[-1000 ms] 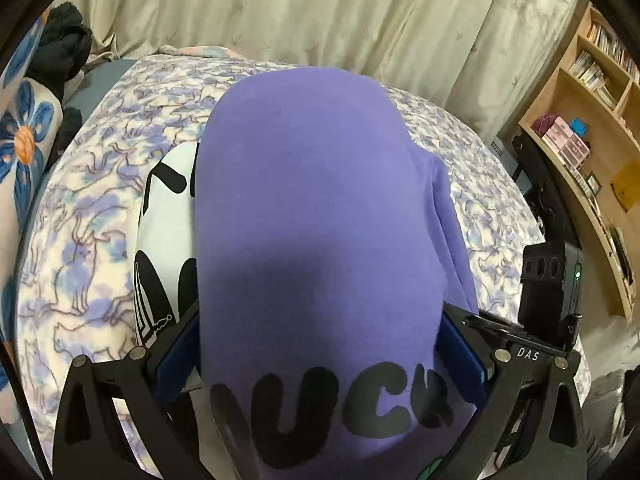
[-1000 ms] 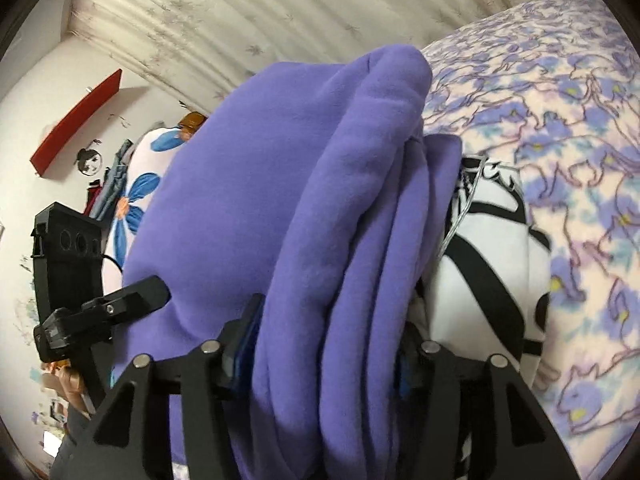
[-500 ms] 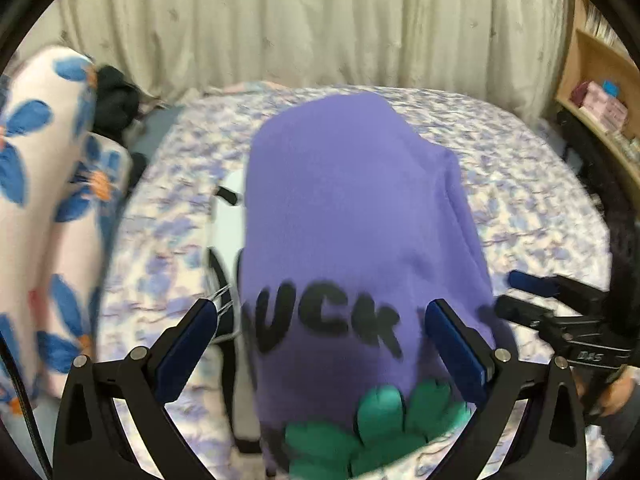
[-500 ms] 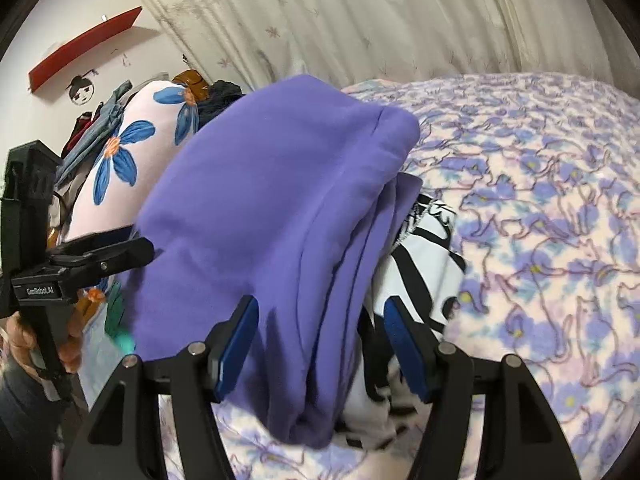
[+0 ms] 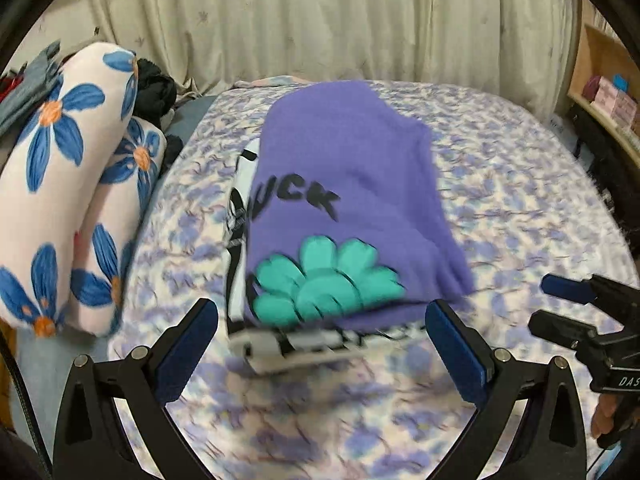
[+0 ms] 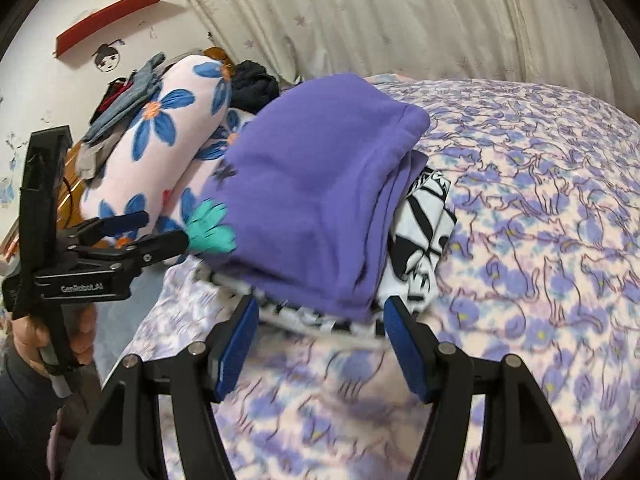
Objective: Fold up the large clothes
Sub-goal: 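Release the hoodie on the stack and pull both tools back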
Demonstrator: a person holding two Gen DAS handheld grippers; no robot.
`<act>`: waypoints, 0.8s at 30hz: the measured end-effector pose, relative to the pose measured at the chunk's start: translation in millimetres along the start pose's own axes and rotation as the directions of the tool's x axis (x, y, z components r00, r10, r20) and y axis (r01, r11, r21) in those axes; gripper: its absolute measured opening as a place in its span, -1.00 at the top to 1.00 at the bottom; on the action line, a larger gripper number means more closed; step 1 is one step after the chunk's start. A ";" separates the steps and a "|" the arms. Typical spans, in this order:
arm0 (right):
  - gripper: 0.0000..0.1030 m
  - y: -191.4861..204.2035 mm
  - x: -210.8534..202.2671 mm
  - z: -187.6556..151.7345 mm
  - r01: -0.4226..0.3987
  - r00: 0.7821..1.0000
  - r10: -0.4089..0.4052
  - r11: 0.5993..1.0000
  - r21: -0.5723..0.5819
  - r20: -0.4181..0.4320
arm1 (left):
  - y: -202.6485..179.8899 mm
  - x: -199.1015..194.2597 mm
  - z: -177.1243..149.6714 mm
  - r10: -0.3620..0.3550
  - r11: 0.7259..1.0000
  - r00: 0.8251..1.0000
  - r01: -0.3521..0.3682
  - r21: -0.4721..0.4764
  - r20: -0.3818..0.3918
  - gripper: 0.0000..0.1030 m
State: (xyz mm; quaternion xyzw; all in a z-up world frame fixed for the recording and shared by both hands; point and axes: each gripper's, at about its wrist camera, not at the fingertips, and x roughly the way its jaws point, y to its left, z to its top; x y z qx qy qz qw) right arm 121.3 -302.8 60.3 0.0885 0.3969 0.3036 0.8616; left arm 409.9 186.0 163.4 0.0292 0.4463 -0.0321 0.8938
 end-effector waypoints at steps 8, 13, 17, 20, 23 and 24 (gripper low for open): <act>-0.26 26.4 -73.6 -33.5 0.001 1.000 -0.001 0.999 -0.046 -0.002 | -26.7 -91.6 -54.7 -0.106 0.991 0.989 0.114 -0.076 0.101 -0.99; -0.26 36.3 -110.2 -57.8 0.021 1.000 -0.021 0.998 -0.066 -0.005 | -49.6 -133.0 -93.3 -0.141 0.985 0.983 0.151 -0.080 0.117 -0.99; -0.26 36.7 -135.1 -82.8 0.018 1.000 -0.019 0.998 -0.053 -0.009 | -70.5 -160.1 -120.1 -0.145 0.985 0.981 0.155 -0.071 0.129 -0.99; -0.26 35.4 -148.3 -101.3 0.027 0.999 -0.028 0.999 -0.045 -0.024 | -88.2 -179.2 -136.4 -0.132 0.989 0.979 0.141 -0.046 0.158 -0.99; -0.26 34.7 -160.9 -120.0 0.039 0.999 -0.041 0.998 -0.044 -0.035 | -106.4 -196.9 -152.1 -0.123 0.991 0.974 0.130 -0.024 0.191 -0.99; -0.26 34.7 -164.5 -125.2 0.046 0.998 -0.047 0.998 -0.044 -0.036 | -111.1 -201.0 -156.7 -0.124 0.991 0.972 0.131 -0.021 0.198 -0.99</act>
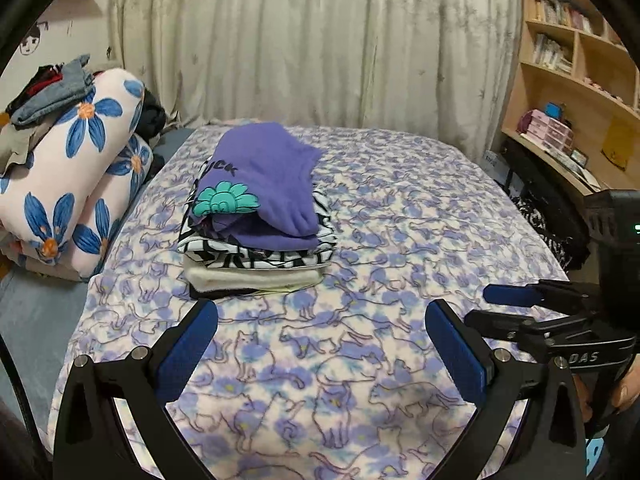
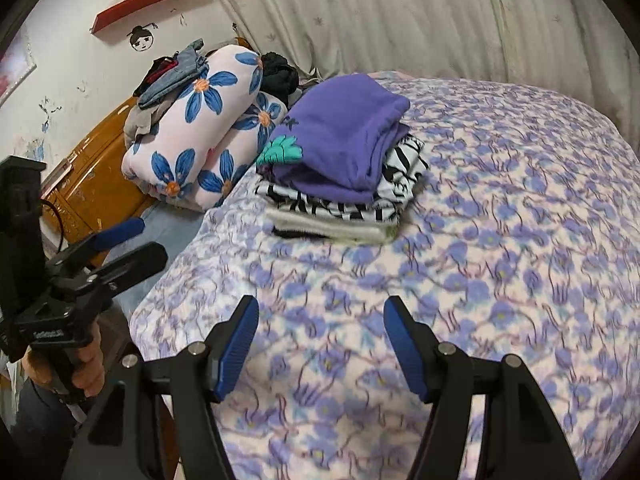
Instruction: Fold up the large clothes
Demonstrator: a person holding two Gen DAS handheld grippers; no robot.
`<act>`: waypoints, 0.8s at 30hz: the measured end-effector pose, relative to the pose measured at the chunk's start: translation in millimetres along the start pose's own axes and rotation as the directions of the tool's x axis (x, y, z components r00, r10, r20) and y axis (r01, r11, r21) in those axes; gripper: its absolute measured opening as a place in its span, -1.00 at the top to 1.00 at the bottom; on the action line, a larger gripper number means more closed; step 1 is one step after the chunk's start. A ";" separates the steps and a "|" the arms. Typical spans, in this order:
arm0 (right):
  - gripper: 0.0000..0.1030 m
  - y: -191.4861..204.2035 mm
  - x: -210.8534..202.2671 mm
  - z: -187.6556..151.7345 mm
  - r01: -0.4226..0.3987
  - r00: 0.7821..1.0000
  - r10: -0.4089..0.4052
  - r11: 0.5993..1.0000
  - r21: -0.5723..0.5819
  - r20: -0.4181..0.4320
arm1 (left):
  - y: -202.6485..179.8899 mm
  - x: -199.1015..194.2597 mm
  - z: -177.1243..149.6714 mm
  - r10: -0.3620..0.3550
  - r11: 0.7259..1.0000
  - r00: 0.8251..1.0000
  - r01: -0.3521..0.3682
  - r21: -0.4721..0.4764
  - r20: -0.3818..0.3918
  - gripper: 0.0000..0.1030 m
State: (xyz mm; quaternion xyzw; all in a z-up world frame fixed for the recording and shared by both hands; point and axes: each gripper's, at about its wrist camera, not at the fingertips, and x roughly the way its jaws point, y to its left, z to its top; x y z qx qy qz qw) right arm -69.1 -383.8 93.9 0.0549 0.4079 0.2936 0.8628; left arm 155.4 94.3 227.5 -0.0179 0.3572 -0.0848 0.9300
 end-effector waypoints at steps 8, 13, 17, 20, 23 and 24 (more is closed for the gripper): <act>-0.26 -5.4 -18.1 -41.6 0.072 0.997 -0.072 0.997 0.022 0.012 | -30.3 -6.9 -47.0 0.039 0.999 0.999 -0.040 -0.037 -0.029 -0.99; -0.26 -13.9 -24.4 -69.0 0.103 0.994 -0.104 0.994 0.043 0.018 | -41.1 -2.5 -73.2 0.080 0.994 0.996 -0.083 -0.072 -0.040 -0.99; -0.26 -25.5 -30.2 -93.2 0.124 0.991 -0.129 0.986 0.110 0.037 | -49.6 5.2 -94.9 0.097 0.988 0.993 -0.104 -0.112 -0.069 -0.99; -0.28 -33.2 -33.2 -111.9 0.146 0.987 -0.153 0.978 0.150 0.038 | -57.6 10.5 -107.4 0.098 0.985 0.992 -0.108 -0.131 -0.080 -0.99; -0.35 -36.9 -35.1 -125.6 0.179 0.981 -0.188 0.970 0.165 0.046 | -65.3 13.3 -118.6 0.130 0.981 0.989 -0.139 -0.133 -0.074 -0.99; -0.38 -39.4 -36.5 -131.2 0.188 0.979 -0.200 0.967 0.175 0.051 | -67.0 13.9 -120.8 0.135 0.981 0.988 -0.144 -0.133 -0.074 -0.99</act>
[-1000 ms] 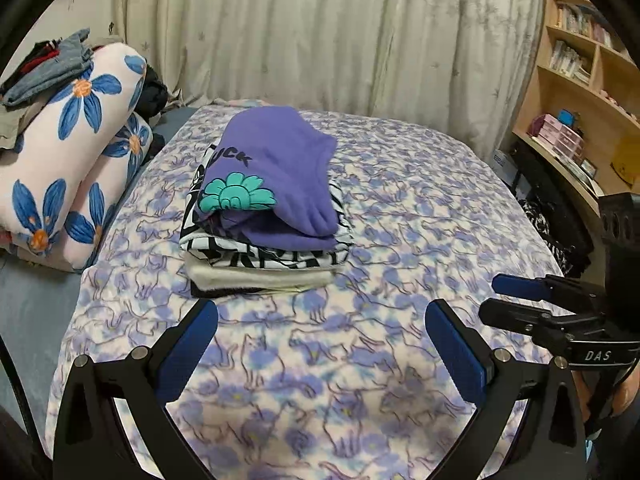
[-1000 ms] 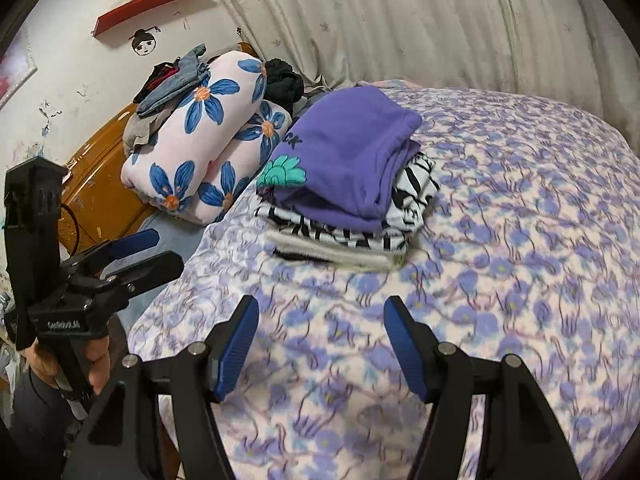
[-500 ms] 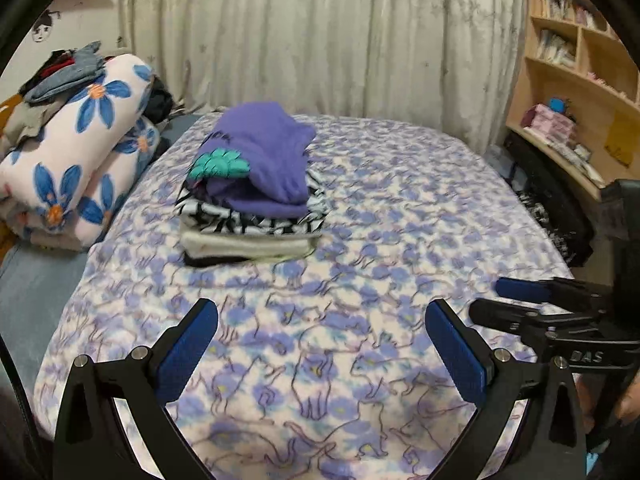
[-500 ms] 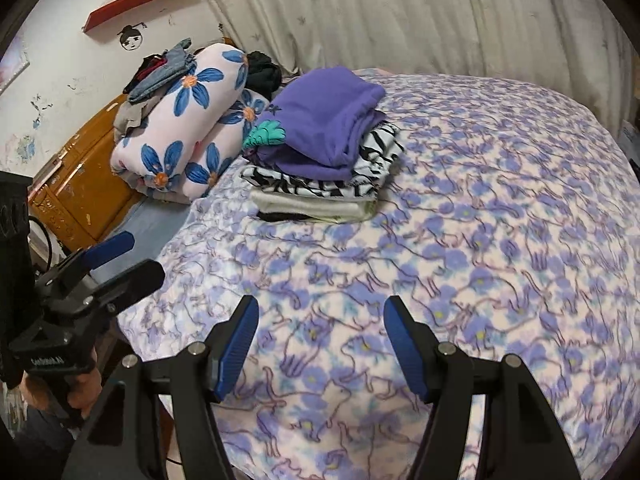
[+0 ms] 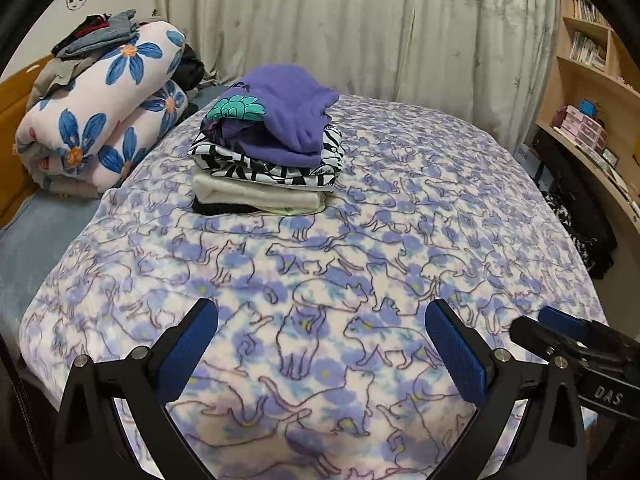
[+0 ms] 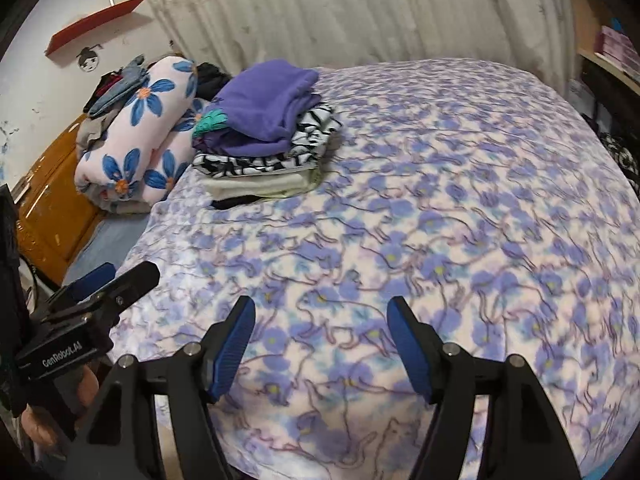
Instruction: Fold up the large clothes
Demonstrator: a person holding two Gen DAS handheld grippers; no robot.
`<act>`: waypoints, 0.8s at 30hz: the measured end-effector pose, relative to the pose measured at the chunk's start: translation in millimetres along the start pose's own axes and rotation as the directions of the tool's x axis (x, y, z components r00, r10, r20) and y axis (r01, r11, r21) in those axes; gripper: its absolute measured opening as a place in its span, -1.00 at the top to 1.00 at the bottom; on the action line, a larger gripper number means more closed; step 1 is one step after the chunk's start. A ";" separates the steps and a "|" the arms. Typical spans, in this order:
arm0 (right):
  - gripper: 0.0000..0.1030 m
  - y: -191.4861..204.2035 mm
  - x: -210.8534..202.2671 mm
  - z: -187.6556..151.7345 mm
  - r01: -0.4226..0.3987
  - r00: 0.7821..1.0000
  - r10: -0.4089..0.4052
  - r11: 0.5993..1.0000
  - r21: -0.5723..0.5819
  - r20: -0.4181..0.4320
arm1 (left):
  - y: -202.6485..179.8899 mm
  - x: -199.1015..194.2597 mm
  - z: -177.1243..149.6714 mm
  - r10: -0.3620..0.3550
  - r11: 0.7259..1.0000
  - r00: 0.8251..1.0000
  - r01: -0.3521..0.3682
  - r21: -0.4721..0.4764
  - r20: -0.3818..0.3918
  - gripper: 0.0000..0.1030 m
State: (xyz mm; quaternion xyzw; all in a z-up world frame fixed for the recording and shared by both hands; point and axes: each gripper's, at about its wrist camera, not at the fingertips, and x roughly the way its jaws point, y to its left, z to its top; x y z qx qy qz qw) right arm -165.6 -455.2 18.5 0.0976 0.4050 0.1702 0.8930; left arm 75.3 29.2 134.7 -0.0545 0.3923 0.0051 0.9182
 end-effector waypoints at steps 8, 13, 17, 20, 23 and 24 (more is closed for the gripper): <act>-0.42 -15.2 -1.2 -29.6 0.047 0.999 -0.047 0.998 0.030 -0.011 | -13.3 15.4 -34.0 0.021 1.000 0.998 -0.021 0.002 -0.063 -0.99; -0.42 -14.3 3.7 -42.2 0.090 0.996 -0.090 0.996 0.017 -0.017 | -21.8 22.0 -51.6 0.003 1.000 0.994 -0.003 0.000 -0.110 -0.99; -0.43 -16.0 7.0 -47.9 0.092 0.995 -0.092 0.995 0.027 -0.033 | -29.5 20.1 -58.4 0.017 1.000 0.994 -0.014 0.027 -0.104 -0.99; -0.43 -16.6 6.7 -50.3 0.087 0.996 -0.086 0.996 0.035 -0.035 | -31.1 19.1 -59.7 0.020 0.999 0.995 -0.017 0.034 -0.099 -0.99; -0.43 -17.0 6.3 -50.7 0.092 0.996 -0.091 0.995 0.030 -0.025 | -32.0 19.6 -59.8 0.016 0.999 0.995 -0.013 0.029 -0.103 -0.99; -0.43 -16.1 5.7 -51.2 0.094 0.995 -0.094 0.995 0.028 -0.021 | -32.2 19.4 -60.0 0.014 1.000 0.995 -0.011 0.029 -0.102 -0.99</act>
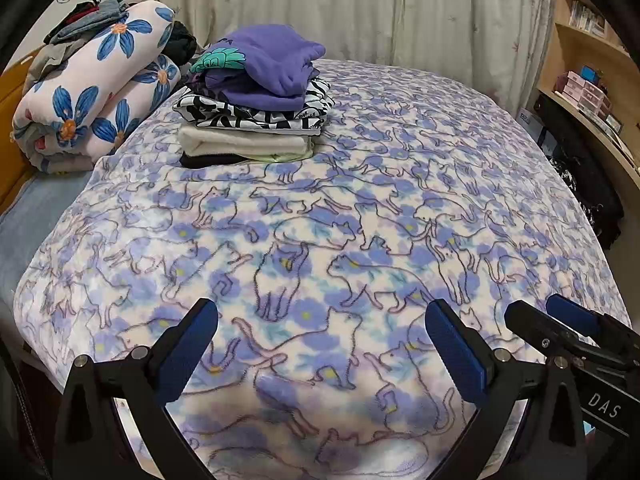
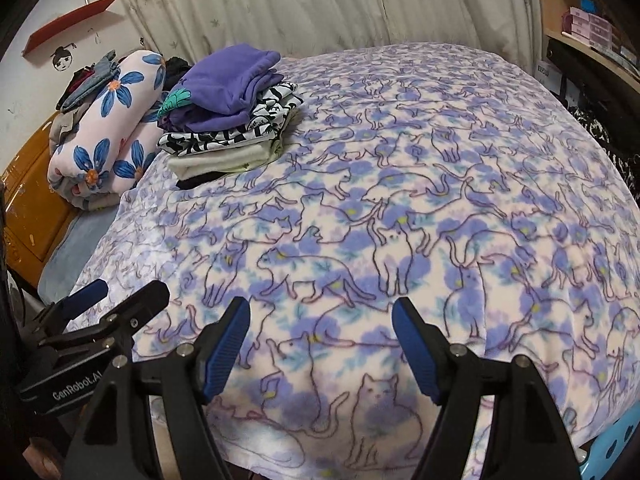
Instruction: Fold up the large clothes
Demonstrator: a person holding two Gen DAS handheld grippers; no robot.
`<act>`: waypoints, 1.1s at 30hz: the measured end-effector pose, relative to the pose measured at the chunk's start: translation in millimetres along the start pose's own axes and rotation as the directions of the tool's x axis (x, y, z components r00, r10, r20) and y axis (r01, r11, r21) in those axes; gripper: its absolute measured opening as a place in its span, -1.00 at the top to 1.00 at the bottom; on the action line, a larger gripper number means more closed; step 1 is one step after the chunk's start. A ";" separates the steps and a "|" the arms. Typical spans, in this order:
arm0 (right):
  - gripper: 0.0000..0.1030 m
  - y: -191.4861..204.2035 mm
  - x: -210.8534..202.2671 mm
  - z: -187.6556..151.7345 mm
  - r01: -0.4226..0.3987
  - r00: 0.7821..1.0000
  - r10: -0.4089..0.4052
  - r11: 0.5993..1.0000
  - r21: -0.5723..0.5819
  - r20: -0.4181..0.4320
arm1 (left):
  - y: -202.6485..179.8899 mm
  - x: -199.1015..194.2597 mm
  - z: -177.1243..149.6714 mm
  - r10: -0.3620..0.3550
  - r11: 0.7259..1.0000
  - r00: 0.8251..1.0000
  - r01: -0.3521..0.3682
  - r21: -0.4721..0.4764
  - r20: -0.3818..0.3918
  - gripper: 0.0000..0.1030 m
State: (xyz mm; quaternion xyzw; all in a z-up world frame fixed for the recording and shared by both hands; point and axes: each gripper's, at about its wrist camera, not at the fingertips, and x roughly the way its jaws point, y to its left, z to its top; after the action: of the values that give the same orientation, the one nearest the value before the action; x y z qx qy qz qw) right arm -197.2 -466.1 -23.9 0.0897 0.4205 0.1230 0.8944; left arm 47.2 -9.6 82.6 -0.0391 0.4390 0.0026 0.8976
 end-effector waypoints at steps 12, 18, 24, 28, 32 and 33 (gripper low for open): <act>-0.44 3.2 -0.2 -0.7 0.005 1.000 -0.005 1.000 0.017 -0.002 | 0.0 0.4 -0.4 0.001 1.000 1.000 -0.001 -0.003 -0.002 -0.99; -0.44 2.5 -0.2 -0.3 0.009 1.000 -0.009 1.000 0.021 0.012 | 1.4 1.3 1.4 -0.008 1.000 1.000 0.008 -0.009 -0.002 -0.99; -0.44 4.3 -3.0 -0.1 0.022 0.999 -0.022 0.999 0.026 0.027 | 0.3 0.0 3.3 -0.007 1.000 1.000 0.007 -0.010 0.007 -0.99; -0.44 4.3 -3.0 -0.7 0.024 0.999 -0.024 0.999 0.029 0.025 | 0.3 0.1 3.0 -0.003 1.000 1.000 0.003 -0.011 0.004 -0.98; -0.44 4.0 -3.1 -1.1 0.024 0.999 -0.024 0.999 0.032 0.025 | 2.3 -0.6 5.6 0.004 1.000 1.000 -0.004 -0.012 0.001 -0.98; -0.44 3.7 -3.1 -1.0 0.025 0.999 -0.025 0.999 0.032 0.026 | 2.4 -1.0 5.7 0.007 1.000 1.000 -0.007 -0.011 0.003 -0.98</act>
State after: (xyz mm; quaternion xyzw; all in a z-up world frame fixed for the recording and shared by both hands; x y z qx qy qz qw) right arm -200.4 -463.4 -21.2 0.1002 0.4117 0.1039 0.8998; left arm 50.9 -6.8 86.8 -0.0423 0.4378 0.0082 0.8980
